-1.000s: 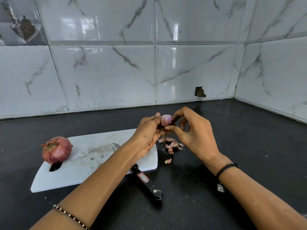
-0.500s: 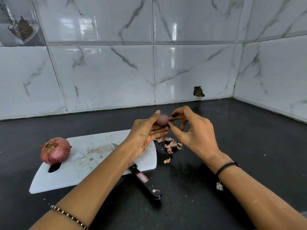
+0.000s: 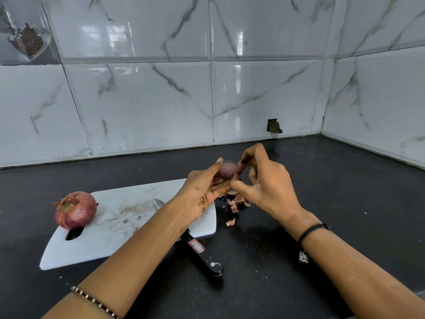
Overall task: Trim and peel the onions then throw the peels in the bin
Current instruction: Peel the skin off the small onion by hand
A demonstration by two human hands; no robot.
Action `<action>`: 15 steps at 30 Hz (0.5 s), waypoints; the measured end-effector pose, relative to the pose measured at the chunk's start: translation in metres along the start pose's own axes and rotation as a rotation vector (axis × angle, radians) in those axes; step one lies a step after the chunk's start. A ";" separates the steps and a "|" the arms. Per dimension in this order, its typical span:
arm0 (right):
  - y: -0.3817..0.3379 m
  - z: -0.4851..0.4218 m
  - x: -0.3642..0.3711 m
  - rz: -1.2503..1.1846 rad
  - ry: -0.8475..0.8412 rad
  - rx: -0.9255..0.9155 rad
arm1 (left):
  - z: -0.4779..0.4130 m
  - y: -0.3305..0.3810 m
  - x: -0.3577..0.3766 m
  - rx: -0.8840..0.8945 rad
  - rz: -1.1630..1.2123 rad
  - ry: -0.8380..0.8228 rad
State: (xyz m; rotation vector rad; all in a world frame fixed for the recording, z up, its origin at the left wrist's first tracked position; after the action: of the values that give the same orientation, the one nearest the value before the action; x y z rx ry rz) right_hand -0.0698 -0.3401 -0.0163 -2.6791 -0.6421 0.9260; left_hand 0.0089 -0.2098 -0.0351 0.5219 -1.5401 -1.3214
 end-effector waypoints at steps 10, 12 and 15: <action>-0.005 0.001 0.004 -0.157 -0.085 -0.003 | -0.001 -0.001 -0.003 -0.007 -0.053 0.048; -0.007 0.001 0.004 -0.185 -0.103 -0.003 | -0.001 -0.001 -0.003 -0.010 -0.048 0.059; -0.009 0.002 0.005 -0.220 -0.120 0.019 | 0.000 0.001 -0.001 -0.004 -0.037 0.081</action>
State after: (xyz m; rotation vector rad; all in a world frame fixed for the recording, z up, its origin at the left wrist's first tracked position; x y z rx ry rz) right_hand -0.0705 -0.3298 -0.0175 -2.4870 -0.9267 1.0301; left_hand 0.0096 -0.2081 -0.0345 0.5974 -1.4672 -1.3152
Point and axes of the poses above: each hand's wrist, its own z-axis away from the middle knuckle, its own x-axis out of the palm, y = z × x, the point moved 4 cm from there along -z, towards the middle knuckle
